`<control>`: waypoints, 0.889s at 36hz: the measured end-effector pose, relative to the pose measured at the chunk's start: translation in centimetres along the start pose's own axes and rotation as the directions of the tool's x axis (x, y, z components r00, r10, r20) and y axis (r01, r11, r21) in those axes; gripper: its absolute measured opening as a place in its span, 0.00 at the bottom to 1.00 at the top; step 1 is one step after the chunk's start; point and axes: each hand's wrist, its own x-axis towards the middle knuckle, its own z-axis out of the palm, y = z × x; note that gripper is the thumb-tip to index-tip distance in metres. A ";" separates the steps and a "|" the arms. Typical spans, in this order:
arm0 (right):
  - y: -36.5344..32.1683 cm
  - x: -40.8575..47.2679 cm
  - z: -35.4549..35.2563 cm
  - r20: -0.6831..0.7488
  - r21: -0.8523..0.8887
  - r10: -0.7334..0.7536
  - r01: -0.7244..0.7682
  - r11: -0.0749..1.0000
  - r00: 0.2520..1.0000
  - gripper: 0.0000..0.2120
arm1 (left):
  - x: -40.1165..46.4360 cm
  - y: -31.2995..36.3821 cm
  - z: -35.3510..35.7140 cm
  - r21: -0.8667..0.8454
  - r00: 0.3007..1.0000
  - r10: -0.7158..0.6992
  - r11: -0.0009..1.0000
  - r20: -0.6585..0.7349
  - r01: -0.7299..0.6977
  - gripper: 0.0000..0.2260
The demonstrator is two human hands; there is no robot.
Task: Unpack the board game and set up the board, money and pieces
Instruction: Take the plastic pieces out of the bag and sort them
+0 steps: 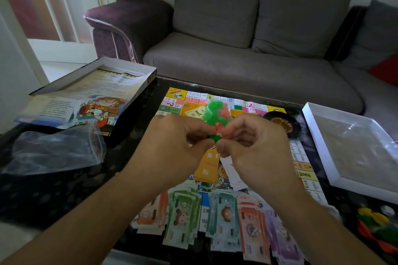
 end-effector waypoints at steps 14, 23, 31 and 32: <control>-0.3 0.7 1.4 0.037 0.042 -0.035 0.033 0.999 0.999 0.07 | 1.3 -1.6 -2.1 -0.329 0.949 -0.231 0.898 0.216 0.293 0.09; 3.0 2.5 2.6 0.114 -0.216 0.100 -0.074 0.974 0.988 0.14 | 3.5 -6.3 -4.6 -0.775 0.670 -0.711 0.295 0.212 0.559 0.10; 4.9 4.7 8.3 0.257 -0.577 0.195 -0.012 0.817 0.946 0.05 | 4.4 -8.5 -4.1 -0.799 0.591 -0.726 0.095 0.352 0.593 0.09; 5.2 5.1 9.1 0.247 -0.610 0.205 -0.013 0.792 0.947 0.09 | 4.6 -8.6 -4.1 -0.800 0.599 -0.722 0.105 0.348 0.591 0.09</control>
